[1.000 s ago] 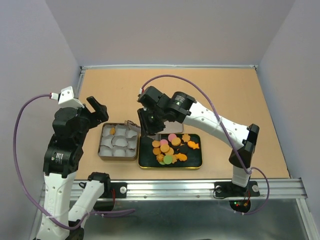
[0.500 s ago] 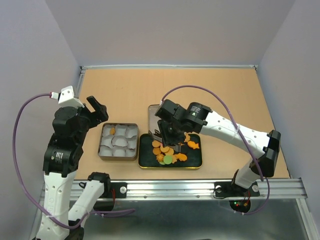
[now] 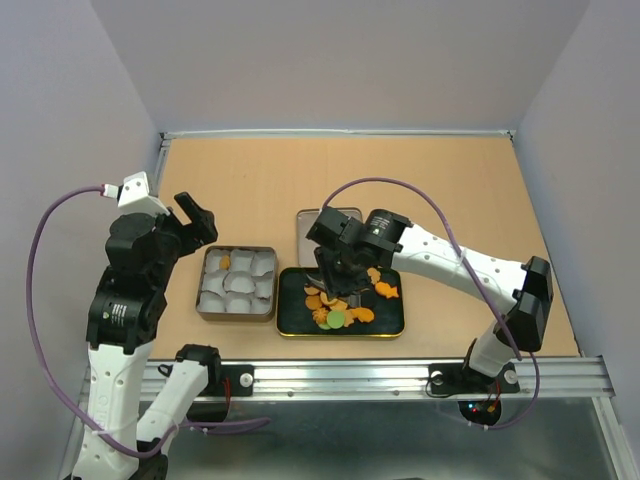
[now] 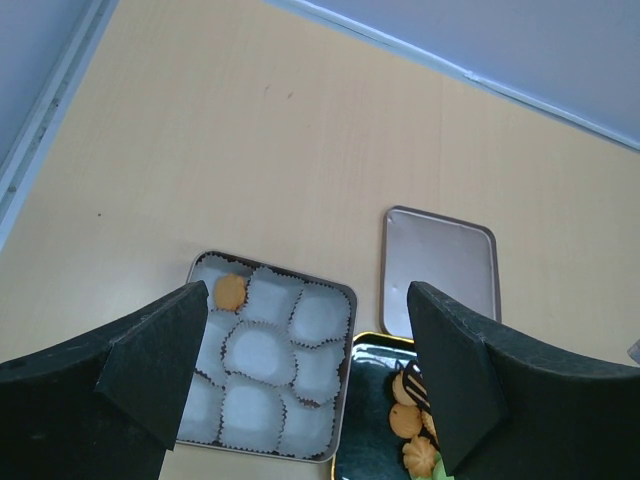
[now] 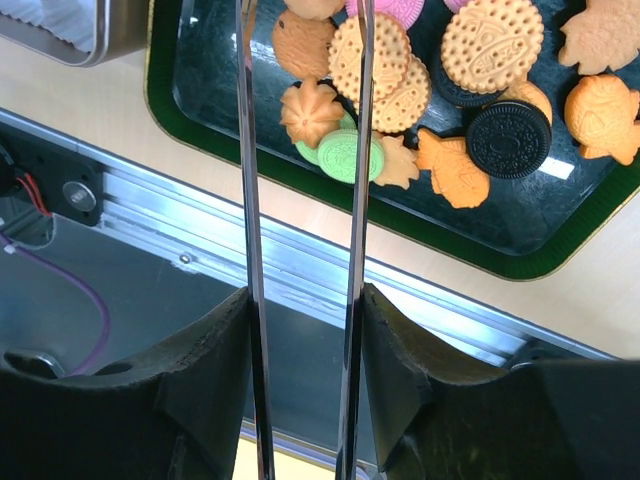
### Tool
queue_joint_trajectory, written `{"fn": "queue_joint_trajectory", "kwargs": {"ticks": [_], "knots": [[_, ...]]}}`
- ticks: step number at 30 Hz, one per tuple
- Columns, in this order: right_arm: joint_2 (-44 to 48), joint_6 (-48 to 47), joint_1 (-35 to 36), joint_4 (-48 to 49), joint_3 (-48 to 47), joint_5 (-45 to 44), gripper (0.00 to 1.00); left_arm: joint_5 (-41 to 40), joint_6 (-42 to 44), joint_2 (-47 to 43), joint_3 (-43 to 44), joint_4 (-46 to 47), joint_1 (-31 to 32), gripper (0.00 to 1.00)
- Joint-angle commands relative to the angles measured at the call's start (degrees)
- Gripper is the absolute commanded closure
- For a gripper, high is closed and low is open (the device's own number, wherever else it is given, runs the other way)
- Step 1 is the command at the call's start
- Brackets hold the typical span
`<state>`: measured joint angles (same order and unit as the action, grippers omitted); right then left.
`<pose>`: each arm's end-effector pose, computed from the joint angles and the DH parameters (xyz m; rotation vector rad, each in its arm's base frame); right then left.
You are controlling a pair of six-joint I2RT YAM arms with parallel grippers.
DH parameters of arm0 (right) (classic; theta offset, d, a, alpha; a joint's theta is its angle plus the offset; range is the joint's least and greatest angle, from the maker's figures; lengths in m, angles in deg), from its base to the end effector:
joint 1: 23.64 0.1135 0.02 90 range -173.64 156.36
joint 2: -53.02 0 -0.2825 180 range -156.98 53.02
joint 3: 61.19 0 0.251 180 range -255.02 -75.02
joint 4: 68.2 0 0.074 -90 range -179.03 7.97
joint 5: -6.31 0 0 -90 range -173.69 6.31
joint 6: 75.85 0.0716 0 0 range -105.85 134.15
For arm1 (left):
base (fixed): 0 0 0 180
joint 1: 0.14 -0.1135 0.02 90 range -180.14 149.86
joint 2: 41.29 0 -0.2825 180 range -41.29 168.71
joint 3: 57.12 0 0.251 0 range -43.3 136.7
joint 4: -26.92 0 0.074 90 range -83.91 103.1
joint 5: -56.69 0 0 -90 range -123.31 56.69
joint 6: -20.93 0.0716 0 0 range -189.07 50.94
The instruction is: Pack the cookies
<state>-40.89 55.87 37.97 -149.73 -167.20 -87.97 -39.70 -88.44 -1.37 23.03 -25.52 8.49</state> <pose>0.1644 0.2929 0.3118 -0.4718 2.8022 0.3386 0.1365 -0.0127 0.4262 -0.2475 1.7723 -0.2521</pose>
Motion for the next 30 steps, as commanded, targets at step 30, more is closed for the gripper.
{"fn": "queue_joint_trajectory", "kwargs": {"ticks": [30], "knots": [[-8.2,-2.3,1.7,0.0,-5.2,2.4,0.49,-1.8,1.0,-3.4,-2.8,1.9,0.3,0.05]]}}
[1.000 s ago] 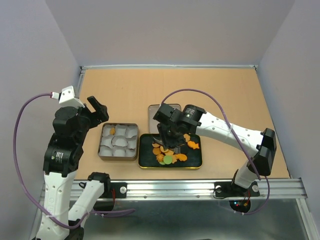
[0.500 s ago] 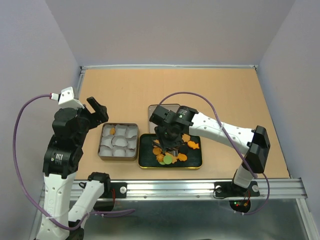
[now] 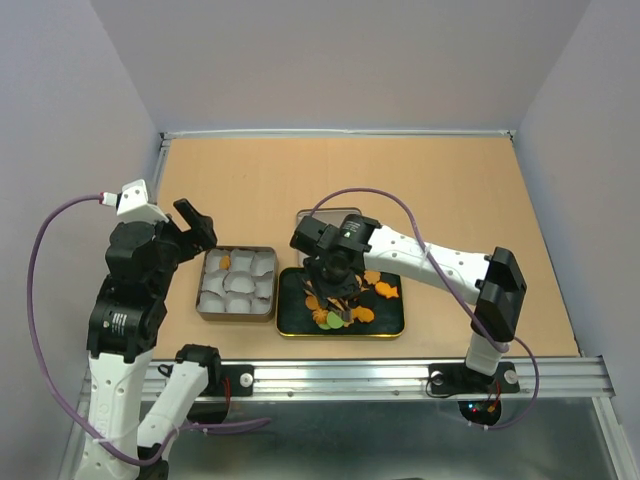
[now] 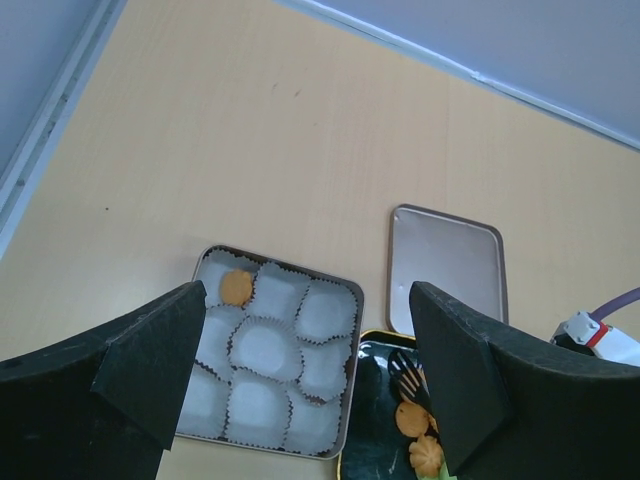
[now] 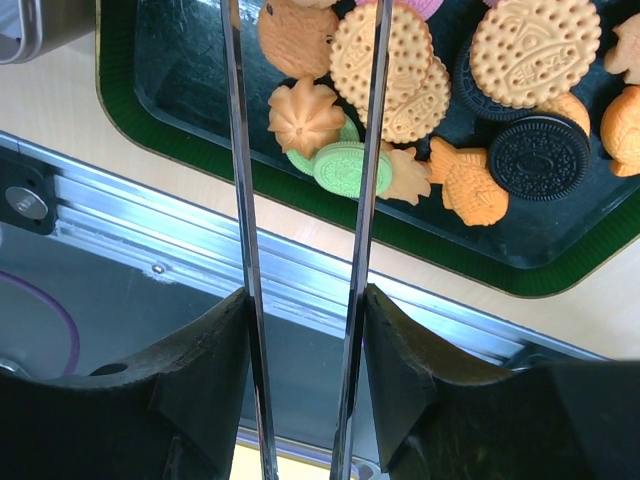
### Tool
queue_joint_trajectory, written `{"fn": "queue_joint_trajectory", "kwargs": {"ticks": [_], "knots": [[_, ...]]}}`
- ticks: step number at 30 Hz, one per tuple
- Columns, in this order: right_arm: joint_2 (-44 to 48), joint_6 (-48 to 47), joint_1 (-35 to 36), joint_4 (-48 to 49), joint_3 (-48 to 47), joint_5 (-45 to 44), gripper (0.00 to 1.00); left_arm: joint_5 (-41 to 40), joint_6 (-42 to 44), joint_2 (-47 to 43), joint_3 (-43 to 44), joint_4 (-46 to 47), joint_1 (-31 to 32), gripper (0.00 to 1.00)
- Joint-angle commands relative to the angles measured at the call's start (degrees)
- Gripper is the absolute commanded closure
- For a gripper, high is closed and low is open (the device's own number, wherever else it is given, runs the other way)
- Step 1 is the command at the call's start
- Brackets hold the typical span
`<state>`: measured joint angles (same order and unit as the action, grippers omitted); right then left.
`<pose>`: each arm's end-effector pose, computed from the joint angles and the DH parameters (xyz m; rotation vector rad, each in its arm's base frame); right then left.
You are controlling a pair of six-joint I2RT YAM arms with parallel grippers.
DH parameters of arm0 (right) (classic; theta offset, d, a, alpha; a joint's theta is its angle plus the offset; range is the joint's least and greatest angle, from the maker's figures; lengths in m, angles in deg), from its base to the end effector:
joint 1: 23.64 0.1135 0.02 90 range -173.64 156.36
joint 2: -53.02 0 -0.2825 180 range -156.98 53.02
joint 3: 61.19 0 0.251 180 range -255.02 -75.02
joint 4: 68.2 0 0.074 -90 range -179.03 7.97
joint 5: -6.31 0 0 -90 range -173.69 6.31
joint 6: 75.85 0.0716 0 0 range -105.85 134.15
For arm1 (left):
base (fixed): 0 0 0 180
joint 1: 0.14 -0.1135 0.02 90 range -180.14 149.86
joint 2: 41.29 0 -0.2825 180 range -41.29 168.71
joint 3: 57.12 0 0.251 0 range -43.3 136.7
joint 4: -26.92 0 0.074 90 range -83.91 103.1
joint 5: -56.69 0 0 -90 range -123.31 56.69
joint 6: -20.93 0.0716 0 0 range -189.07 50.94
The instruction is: Pack the cookies
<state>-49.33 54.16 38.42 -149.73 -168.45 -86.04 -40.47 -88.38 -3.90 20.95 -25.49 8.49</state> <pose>0.1732 0.3204 0.2694 -0.5580 2.9010 0.2313 0.1278 -0.0104 0.4192 -0.2556 1.7618 -0.2413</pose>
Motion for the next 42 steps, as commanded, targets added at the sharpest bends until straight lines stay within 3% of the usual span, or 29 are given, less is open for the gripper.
{"fn": "queue_joint_trajectory", "kwargs": {"ticks": [1,20,25,30,36,42], "knots": [[0.0,-0.7,1.3,0.0,-4.0,0.7,0.49,-1.1,0.9,-1.1,-1.0,1.7,0.3,0.05],[-0.3,1.2,3.9,-0.9,-0.9,1.0,0.54,-1.3,1.3,-1.9,-1.3,2.0,0.6,0.05],[-0.6,1.7,4.1,-0.9,-0.7,0.2,0.63,-1.4,1.5,-2.0,-1.2,2.0,0.9,0.05],[-0.6,2.1,4.2,-1.6,-1.9,-1.1,0.79,-1.7,1.7,-2.0,-0.7,1.9,1.3,0.05],[-2.0,2.2,4.2,-5.9,-13.1,-6.1,0.83,-2.5,2.1,-1.0,0.6,1.5,1.9,0.05],[-7.7,0.4,4.1,-9.7,-33.7,-7.0,0.83,-2.9,2.0,-0.3,1.9,1.1,2.3,0.05]]}}
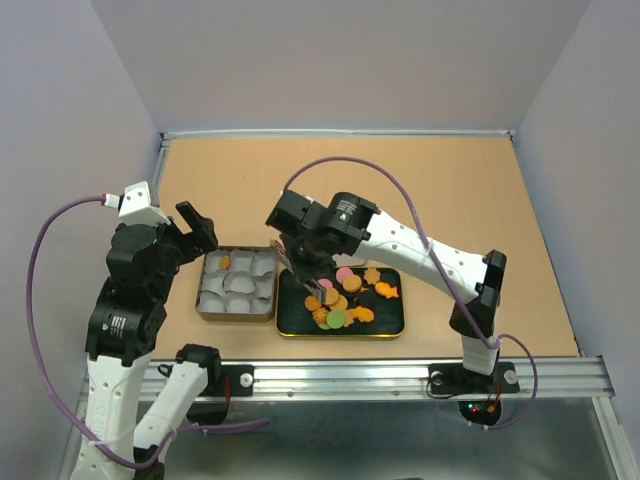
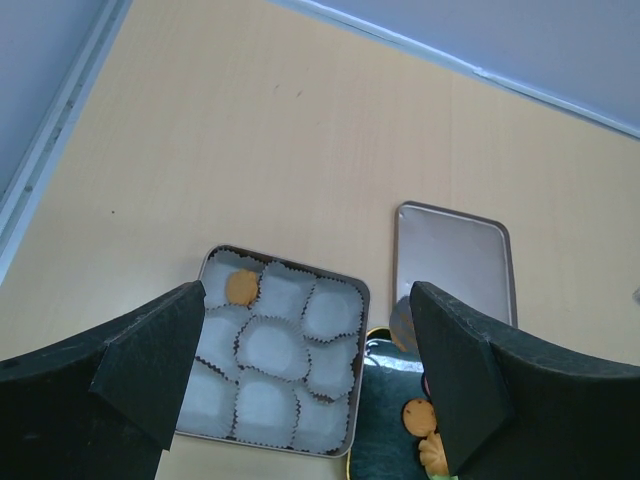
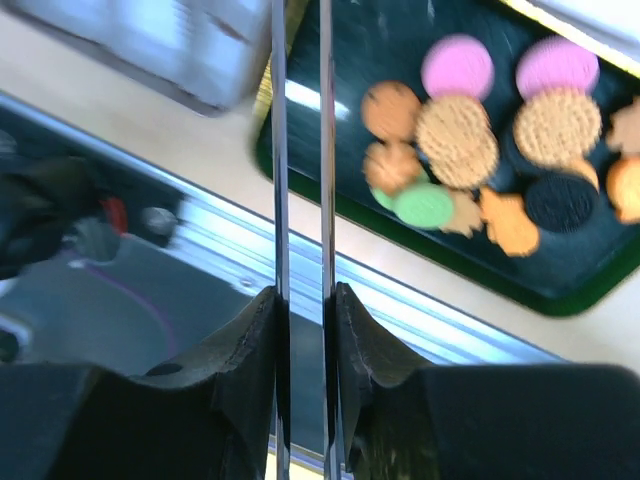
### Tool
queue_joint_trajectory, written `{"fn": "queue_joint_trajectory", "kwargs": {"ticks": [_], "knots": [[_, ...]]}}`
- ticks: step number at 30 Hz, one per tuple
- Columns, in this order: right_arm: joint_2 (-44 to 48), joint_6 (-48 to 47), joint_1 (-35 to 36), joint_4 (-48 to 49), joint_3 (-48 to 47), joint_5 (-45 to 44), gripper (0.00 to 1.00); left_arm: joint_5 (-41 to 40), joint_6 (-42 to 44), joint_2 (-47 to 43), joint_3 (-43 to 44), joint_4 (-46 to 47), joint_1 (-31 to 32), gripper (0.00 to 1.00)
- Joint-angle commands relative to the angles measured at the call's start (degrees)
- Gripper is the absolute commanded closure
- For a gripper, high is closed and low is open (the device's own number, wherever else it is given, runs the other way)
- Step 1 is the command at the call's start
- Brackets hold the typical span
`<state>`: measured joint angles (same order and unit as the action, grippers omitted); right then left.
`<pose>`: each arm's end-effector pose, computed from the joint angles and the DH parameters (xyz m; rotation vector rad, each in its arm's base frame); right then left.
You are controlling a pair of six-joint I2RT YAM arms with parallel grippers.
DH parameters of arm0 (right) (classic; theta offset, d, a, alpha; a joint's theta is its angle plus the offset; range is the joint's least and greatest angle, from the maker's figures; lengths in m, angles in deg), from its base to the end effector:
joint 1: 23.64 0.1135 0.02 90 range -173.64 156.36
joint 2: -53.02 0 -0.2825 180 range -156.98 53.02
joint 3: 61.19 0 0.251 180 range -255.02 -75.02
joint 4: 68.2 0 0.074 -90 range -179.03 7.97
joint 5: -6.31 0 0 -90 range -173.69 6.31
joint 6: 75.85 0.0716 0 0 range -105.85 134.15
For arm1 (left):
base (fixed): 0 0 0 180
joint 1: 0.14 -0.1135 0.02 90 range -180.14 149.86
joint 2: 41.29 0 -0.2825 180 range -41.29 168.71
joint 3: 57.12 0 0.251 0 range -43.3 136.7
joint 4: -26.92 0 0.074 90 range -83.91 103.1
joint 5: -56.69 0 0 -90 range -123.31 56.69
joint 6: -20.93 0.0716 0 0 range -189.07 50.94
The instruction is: Pack the cookies
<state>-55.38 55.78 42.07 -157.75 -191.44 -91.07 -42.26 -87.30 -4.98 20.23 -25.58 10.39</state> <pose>0.1718 0.3582 0.3408 -0.5471 2.7353 0.3363 0.1235 -0.0116 0.4168 -0.2319 1.7586 -0.2252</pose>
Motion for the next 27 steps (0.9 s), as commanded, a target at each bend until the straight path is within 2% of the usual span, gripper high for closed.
{"fn": "queue_joint_trajectory", "kwargs": {"ticks": [1,7,14,20,27], "knots": [[-3.5,-2.3,0.6,-1.7,-12.9,-1.4,0.83,-1.2,0.8,0.8,2.8,1.1,0.4,0.05],[-11.5,-5.8,0.6,-0.6,-23.7,2.5,0.83,-2.4,-0.3,1.0,3.8,1.0,0.4,0.04],[-13.9,-6.4,0.5,6.3,-20.6,5.4,0.83,-3.4,-0.9,0.5,5.1,0.8,0.4,0.01],[-17.8,-7.4,0.4,7.6,-23.8,5.5,0.83,-3.4,-0.4,0.0,5.7,0.3,0.4,0.01],[-20.5,-8.8,0.5,9.5,-23.5,4.8,0.8,-3.1,0.0,0.2,6.5,-1.2,0.3,0.01]]}}
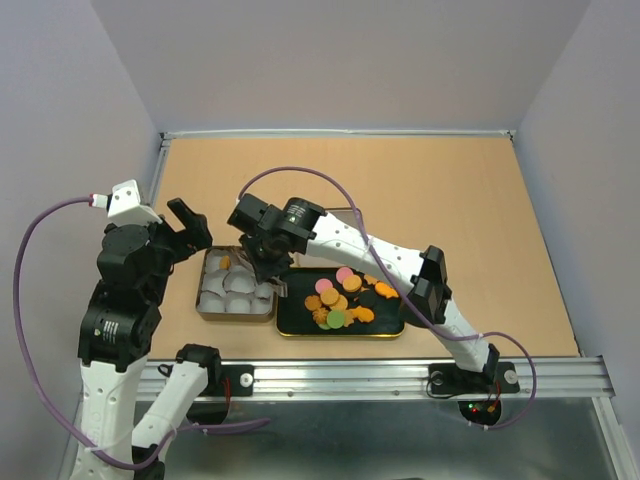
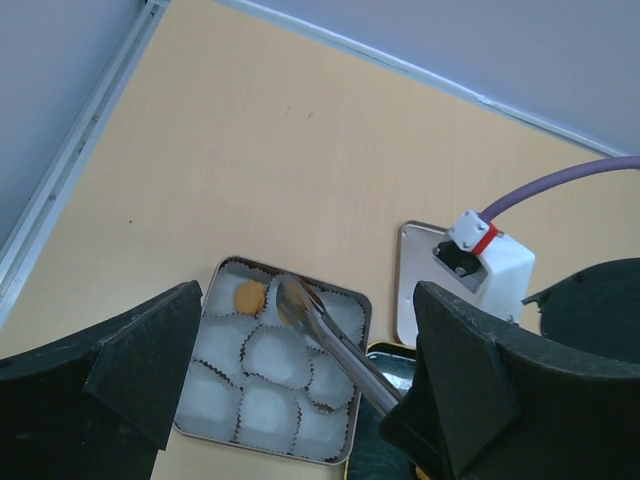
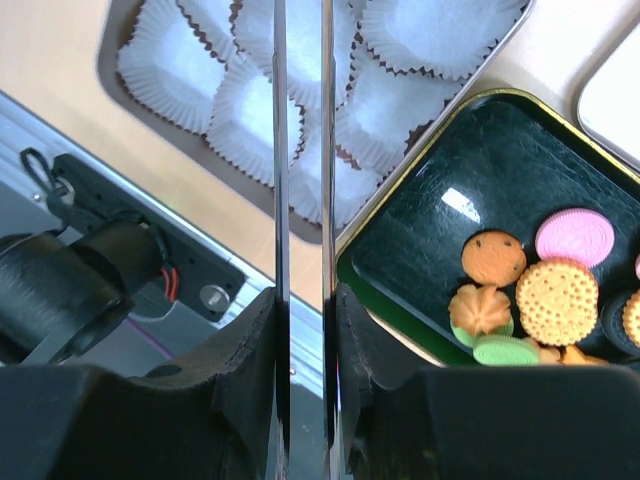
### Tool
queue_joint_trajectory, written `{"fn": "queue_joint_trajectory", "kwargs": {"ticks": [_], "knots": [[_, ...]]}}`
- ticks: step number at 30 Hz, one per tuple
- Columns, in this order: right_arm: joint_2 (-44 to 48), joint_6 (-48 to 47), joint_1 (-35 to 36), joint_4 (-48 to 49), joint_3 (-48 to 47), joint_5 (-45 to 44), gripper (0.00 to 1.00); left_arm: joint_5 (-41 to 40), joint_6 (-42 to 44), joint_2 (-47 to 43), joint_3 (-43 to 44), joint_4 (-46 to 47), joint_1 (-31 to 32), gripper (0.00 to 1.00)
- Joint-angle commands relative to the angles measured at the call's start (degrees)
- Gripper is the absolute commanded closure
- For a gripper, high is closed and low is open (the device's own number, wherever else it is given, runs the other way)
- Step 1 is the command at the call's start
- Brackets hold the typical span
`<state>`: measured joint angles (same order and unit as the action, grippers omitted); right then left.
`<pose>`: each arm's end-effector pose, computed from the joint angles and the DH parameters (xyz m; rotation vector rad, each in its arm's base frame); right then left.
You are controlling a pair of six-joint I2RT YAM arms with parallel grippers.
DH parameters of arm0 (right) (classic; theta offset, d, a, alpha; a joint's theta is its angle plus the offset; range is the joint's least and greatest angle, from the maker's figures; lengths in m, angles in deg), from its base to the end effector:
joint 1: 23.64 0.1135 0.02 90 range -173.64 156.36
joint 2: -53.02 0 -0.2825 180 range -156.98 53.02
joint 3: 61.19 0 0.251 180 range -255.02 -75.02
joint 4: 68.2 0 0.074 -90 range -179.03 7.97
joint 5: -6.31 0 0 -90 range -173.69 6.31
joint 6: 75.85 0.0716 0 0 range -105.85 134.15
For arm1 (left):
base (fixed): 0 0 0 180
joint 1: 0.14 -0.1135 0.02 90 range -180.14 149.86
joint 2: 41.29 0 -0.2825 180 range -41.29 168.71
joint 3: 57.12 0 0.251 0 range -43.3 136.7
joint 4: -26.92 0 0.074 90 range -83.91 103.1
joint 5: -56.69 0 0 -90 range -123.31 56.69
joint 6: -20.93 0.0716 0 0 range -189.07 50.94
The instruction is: Pack the cookies
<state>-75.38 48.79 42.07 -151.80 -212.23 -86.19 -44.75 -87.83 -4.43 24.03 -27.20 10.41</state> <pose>0.2076 0.4524 0.3043 -0.7189 2.6438 0.5067 0.1163 -0.0072 0.4336 -0.2704 1.7221 -0.2015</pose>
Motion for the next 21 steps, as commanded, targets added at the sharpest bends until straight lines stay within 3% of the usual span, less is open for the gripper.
{"fn": "queue_joint_trajectory", "kwargs": {"ticks": [1,13,21], "knots": [[-0.7,-1.9,0.5,3.8,-2.8,-0.3,0.78,-0.7,0.7,-0.4,2.9,0.3,0.4,0.01],[-0.8,-1.9,0.2,4.6,-2.4,-3.5,0.52,-0.6,0.7,-0.1,2.8,0.3,0.4,0.01],[1.1,-1.8,-0.1,4.6,-2.0,-5.6,0.5,-0.6,0.8,0.1,2.5,0.5,0.4,0.01]]}}
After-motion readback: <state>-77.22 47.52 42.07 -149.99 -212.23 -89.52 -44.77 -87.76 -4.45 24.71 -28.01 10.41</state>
